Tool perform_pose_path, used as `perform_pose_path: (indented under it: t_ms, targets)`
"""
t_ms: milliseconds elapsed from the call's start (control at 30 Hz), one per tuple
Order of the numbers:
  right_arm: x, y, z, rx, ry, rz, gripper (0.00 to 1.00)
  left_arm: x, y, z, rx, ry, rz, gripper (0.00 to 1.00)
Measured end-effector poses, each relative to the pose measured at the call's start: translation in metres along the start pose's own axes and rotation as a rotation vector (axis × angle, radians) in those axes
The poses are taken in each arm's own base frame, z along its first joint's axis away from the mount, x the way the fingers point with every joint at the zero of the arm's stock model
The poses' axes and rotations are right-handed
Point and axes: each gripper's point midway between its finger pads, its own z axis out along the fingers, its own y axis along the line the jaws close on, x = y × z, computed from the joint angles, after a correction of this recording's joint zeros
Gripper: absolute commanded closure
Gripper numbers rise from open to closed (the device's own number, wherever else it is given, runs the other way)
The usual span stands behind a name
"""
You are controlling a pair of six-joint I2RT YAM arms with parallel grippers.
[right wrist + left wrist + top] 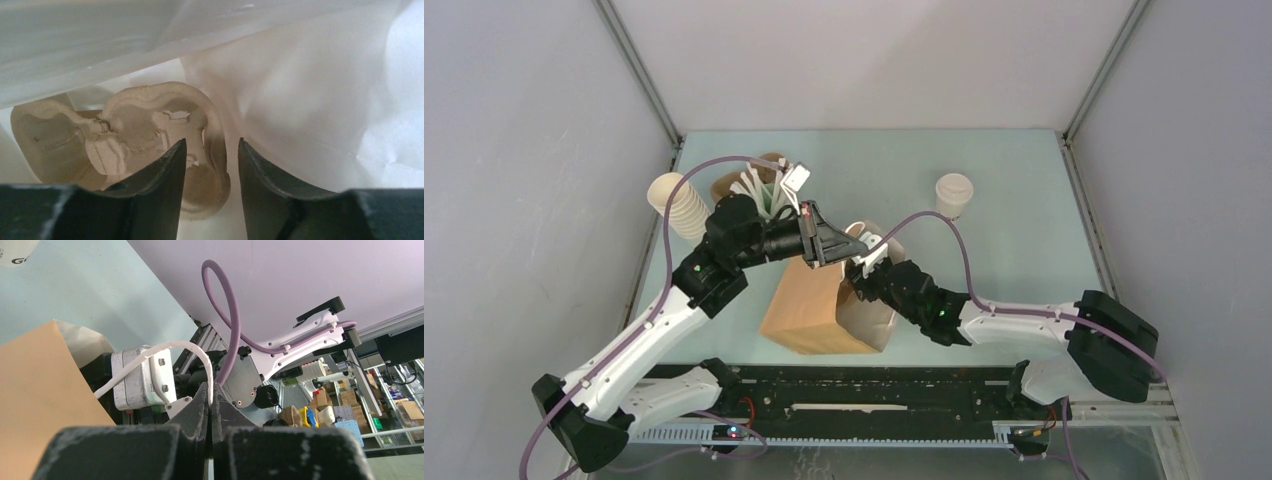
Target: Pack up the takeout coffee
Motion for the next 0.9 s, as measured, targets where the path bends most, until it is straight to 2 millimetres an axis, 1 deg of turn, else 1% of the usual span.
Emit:
perform_pose_path:
  t_ms: [133, 267, 333, 400, 500, 600, 633, 667, 700, 800, 900]
  targets:
    - [0.001, -0.003, -0.004, 0.017, 0.02, -0.009, 0.33, 0.0, 0.0, -0.002, -0.005, -0.002, 0.015, 1.0]
    - [0.0, -0.011, -0.019, 0.053, 0.052, -0.013, 0.22, 0.0, 0.0, -0.006, -0.015, -0.01, 0.028, 1.0]
    - [-0.006, -0.017, -0.028, 0.076, 0.055, -0.001, 0.2, 0.001, 0.001, -0.01, -0.025, -0.016, 0.033, 1.0]
    - [-0.017, -0.023, -0.037, 0.095, 0.047, 0.019, 0.17, 0.003, 0.004, -0.012, -0.037, -0.015, 0.033, 1.0]
    - [-0.034, -0.028, -0.053, 0.103, 0.04, 0.057, 0.16, 0.003, 0.009, -0.015, -0.057, -0.015, 0.031, 1.0]
    - [-0.048, -0.028, -0.068, 0.089, 0.047, 0.089, 0.15, 0.003, 0.013, -0.016, -0.074, -0.018, 0.027, 1.0]
    - [-0.054, -0.027, -0.074, 0.078, 0.049, 0.102, 0.12, 0.003, 0.014, -0.017, -0.079, -0.019, 0.026, 1.0]
    - [-0.059, -0.025, -0.079, 0.067, 0.048, 0.112, 0.04, 0.003, 0.015, -0.017, -0.085, -0.021, 0.028, 1.0]
    - [-0.064, -0.024, -0.085, 0.054, 0.05, 0.125, 0.01, 0.003, 0.016, -0.017, -0.088, -0.021, 0.028, 1.0]
    - [-0.084, -0.024, -0.104, 0.034, 0.044, 0.182, 0.0, 0.003, 0.019, -0.018, -0.1, -0.021, 0.024, 1.0]
    - [-0.102, -0.034, -0.124, 0.07, 0.038, 0.275, 0.0, 0.003, 0.02, -0.017, -0.105, -0.018, 0.022, 1.0]
